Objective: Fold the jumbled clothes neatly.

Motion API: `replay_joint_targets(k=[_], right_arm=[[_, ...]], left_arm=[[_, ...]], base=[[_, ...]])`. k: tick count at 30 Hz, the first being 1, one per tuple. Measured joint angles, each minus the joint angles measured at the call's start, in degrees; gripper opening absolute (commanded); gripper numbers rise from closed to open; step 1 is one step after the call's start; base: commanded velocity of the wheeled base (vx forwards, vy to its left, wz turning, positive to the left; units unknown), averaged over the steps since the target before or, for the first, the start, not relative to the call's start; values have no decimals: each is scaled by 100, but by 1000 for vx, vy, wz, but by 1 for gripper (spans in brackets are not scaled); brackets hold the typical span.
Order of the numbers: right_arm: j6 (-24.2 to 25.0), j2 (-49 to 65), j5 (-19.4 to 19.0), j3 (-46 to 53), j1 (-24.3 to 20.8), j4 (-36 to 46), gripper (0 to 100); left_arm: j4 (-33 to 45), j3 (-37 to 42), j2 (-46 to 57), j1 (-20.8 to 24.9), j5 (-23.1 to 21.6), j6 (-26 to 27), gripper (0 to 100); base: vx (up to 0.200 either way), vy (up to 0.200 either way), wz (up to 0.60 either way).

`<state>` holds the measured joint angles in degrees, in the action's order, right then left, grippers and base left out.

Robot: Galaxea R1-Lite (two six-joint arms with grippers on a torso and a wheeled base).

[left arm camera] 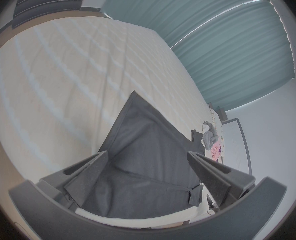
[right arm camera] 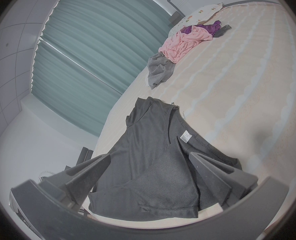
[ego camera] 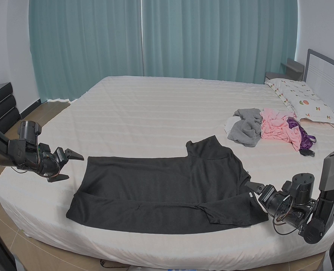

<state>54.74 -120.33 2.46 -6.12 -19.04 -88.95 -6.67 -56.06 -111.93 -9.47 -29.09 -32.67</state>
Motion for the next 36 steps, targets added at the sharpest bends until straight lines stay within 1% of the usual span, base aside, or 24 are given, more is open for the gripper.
replay_joint_targets(k=[10, 13, 19, 23, 28, 33, 36], right_arm=[[2, -28, -63, 15, -2, -2, 100], [2, -48, -68, 22, -13, -2, 100], [2, -84, -69, 22, -50, -2, 100], [2, -102, -69, 34, -72, -2, 100], [2, -137, -72, 26, -77, -2, 100], [2, -185, -68, 20, -80, 0, 100], [2, -221, -68, 11, -80, 0, 100]], left_arm=[[-4, -1488, -1230, 308, 38, 5, 100], [-4, -1961, -1613, 388, 172, 7, 100], [-9, -2814, -2247, 479, 634, 21, 100], [-112, -3227, -2549, 471, 739, 108, 100], [-358, -3417, -2770, 452, 779, 141, 100], [-791, -3445, -2957, 477, 1169, 167, 100], [-983, -3371, -3056, 496, 1262, 155, 100]], base=[[0, 0, 0], [0, 0, 0], [0, 0, 0], [0, 0, 0], [0, 0, 0], [0, 0, 0], [0, 0, 0]])
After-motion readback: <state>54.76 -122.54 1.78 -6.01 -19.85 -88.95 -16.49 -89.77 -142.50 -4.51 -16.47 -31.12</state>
